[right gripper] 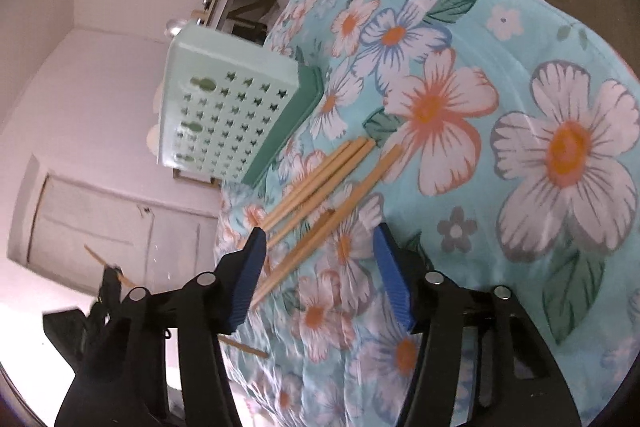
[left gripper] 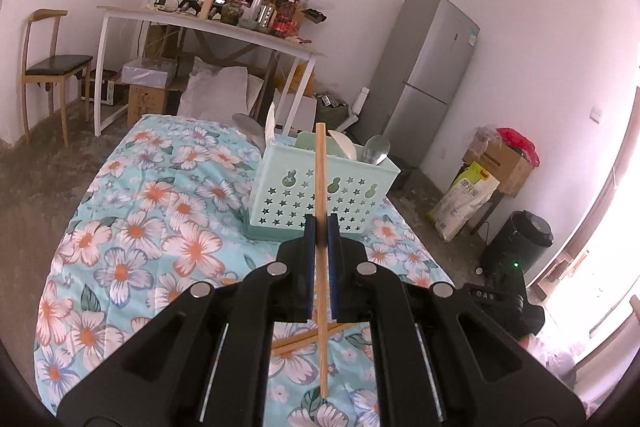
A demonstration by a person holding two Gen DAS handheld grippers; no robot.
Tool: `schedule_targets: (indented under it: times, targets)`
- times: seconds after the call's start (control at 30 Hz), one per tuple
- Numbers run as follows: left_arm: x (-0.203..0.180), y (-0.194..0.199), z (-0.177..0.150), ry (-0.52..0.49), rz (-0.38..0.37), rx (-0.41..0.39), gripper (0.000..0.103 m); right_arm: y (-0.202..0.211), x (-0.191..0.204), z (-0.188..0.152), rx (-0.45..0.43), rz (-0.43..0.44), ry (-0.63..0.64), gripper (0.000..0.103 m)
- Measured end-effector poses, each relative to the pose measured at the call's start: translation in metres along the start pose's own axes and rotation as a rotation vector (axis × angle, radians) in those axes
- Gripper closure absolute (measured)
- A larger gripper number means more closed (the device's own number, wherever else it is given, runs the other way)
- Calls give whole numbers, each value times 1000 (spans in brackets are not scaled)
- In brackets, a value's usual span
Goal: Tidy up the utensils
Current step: 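Carry the chopstick toward the holder with left gripper while right gripper grasps another chopstick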
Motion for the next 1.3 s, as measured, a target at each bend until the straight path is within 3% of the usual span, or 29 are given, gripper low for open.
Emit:
schedule_targets:
  times: [0.13,0.4,0.6,1.03,1.3]
  targets:
    - [-1,1,-1,-1,-6,1,98,-4,-7,7,-19,9,-71,65]
    - [-1,2,-2,2,-6,0,98,-16,-8,19,-51,-24,-128,72]
    - [-2,3,-3,2,-6,-1,98,-23,-15,24,-76,-49,-181,88]
    - [-2,8,-5,5,-5,-5,98,-23,-19,28,-85,-45,-201,93]
    - [-1,17,-3,1,0,-16,98,7,-10,32,-130,-5,-146,93]
Point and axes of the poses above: each gripper's, at about its wrist camera, not at the fingertips, and y roughly against the way its jaws point, x to its left, z to its top, the point moved 8 cm from there along -y, roughly the way its jaws point, and after that the axes turned 8 degrees about -z, right-handed, at the moved point
